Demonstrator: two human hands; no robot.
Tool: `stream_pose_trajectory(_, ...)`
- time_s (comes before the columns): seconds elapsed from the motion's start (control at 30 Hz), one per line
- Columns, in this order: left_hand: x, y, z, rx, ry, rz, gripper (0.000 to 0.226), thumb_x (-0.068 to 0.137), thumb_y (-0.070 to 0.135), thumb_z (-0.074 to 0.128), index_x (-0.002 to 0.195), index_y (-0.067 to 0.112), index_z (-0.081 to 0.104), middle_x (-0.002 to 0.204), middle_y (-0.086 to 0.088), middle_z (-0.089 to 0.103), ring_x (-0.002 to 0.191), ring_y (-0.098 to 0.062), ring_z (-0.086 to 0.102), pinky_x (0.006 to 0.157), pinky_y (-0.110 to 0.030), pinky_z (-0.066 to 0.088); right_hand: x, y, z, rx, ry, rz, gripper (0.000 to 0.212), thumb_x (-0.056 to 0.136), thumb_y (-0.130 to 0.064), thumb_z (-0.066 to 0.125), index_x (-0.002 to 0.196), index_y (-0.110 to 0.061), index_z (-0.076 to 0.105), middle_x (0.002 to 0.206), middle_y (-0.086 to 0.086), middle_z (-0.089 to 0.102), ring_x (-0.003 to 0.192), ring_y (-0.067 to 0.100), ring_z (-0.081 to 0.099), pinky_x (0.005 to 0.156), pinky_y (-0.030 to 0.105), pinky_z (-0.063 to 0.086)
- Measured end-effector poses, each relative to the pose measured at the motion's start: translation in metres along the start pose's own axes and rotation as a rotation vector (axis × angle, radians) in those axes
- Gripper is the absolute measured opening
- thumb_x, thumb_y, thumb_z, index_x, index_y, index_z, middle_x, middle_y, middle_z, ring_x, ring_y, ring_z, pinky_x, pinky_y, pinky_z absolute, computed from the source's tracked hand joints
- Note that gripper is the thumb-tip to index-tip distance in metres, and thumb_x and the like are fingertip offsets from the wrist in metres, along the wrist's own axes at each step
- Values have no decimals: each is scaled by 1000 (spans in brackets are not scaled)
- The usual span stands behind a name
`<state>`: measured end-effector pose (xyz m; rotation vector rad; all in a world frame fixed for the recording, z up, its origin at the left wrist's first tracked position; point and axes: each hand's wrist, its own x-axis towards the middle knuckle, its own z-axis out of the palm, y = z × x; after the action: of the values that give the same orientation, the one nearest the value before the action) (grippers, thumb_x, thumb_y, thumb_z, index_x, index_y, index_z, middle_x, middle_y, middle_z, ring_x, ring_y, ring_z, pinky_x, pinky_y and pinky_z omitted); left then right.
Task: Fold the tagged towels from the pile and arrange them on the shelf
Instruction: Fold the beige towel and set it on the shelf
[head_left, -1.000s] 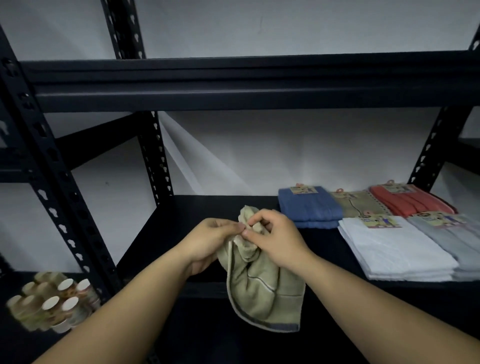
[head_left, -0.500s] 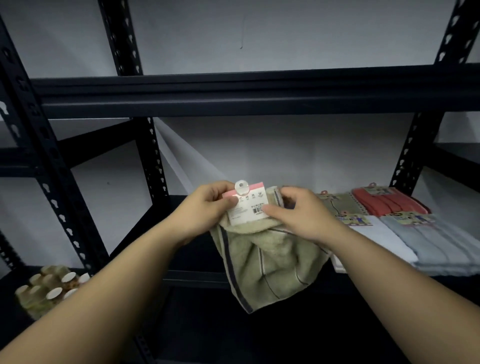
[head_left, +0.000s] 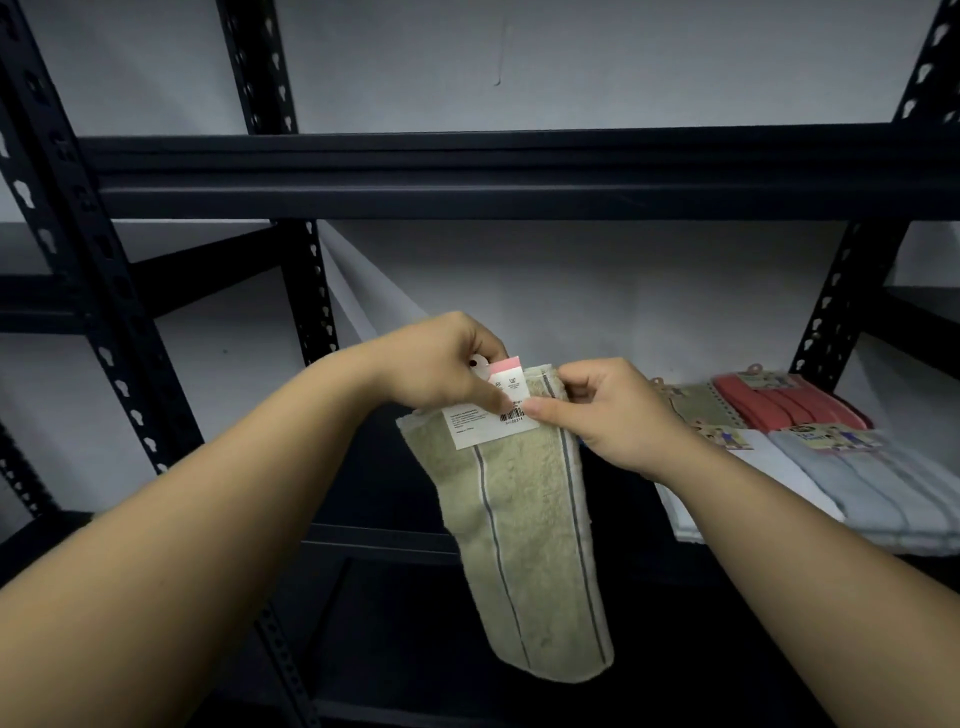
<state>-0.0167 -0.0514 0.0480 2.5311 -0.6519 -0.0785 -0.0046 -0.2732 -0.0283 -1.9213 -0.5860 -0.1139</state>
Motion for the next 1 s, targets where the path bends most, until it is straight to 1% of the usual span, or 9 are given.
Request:
stream_pose_trajectory(0.07, 4, -2, 2, 7, -19, 1, 9, 85, 29, 83, 92, 28, 76, 83, 15, 76, 74, -2, 72, 75, -31, 57, 2, 5, 8, 88, -9, 20, 22, 89, -16, 82, 108, -7, 76, 101, 8, 80, 96, 22, 77, 88, 46, 62)
stream_pose_trajectory(0.17, 9, -14, 1, -25, -1, -9, 11, 86, 28, 83, 93, 25, 74, 85, 12, 78, 77, -5, 75, 79, -34, 60, 4, 19, 19, 95, -59, 71, 25, 87, -12, 83, 111, -16, 77, 104, -2, 81, 97, 16, 77, 88, 34, 62)
stream_pose_trajectory(0.33, 16, -51, -14, -129, 172, -99, 15, 84, 30, 83, 94, 21, 76, 88, 5, 79, 80, -10, 76, 83, -40, 62, 3, 70, 22, -56, -289, 298, 27, 83, -21, 87, 108, -16, 78, 106, -5, 80, 102, 13, 76, 96, 40, 59)
stream_pose_trajectory(0.43, 19, -90, -16, -234, 267, -205, 15, 84, 29, 83, 94, 20, 77, 84, 4, 79, 75, -12, 76, 73, -34, 59, -1, 97, 14, -58, -390, 415, 23, 82, -17, 87, 103, -12, 79, 106, 2, 80, 105, 23, 75, 98, 42, 58)
stream_pose_trajectory(0.57, 19, -148, -2, -371, 323, -368, 17, 83, 30, 84, 95, 22, 77, 83, 2, 80, 80, -17, 78, 74, -32, 59, 0, 114, 4, -106, -416, 522, 41, 70, -36, 82, 102, -11, 79, 107, 8, 80, 108, 29, 74, 100, 47, 55)
stream_pose_trajectory(0.67, 17, -183, 13, -466, 279, -462, 20, 82, 26, 85, 99, 17, 78, 88, -2, 80, 88, -24, 78, 85, -43, 62, 7, 122, -3, -32, -347, 634, 26, 83, -27, 77, 98, -5, 74, 100, 9, 77, 93, 23, 72, 82, 38, 54)
stream_pose_trajectory(0.77, 13, -206, 27, -542, 208, -550, 25, 85, 20, 83, 106, 11, 74, 90, -7, 80, 86, -25, 78, 75, -42, 63, 18, 125, -6, 27, -236, 703, 8, 96, -19, 71, 93, -12, 69, 87, 3, 74, 83, 17, 71, 73, 32, 57)
stream_pose_trajectory(0.83, 10, -218, 35, -570, 165, -595, 26, 85, 21, 84, 103, 6, 72, 89, -9, 80, 84, -26, 79, 73, -42, 64, 27, 130, -5, 33, -126, 712, 7, 95, -18, 74, 92, -13, 70, 84, 1, 76, 81, 16, 73, 73, 34, 60)
stream_pose_trajectory(1.0, 7, -240, 54, -478, 183, -657, 31, 84, 24, 86, 88, 5, 61, 75, -8, 76, 61, -16, 74, 51, -28, 57, 55, 144, 5, -40, 207, 658, 23, 87, -20, 83, 106, -13, 71, 108, 9, 73, 99, 24, 71, 85, 38, 59)
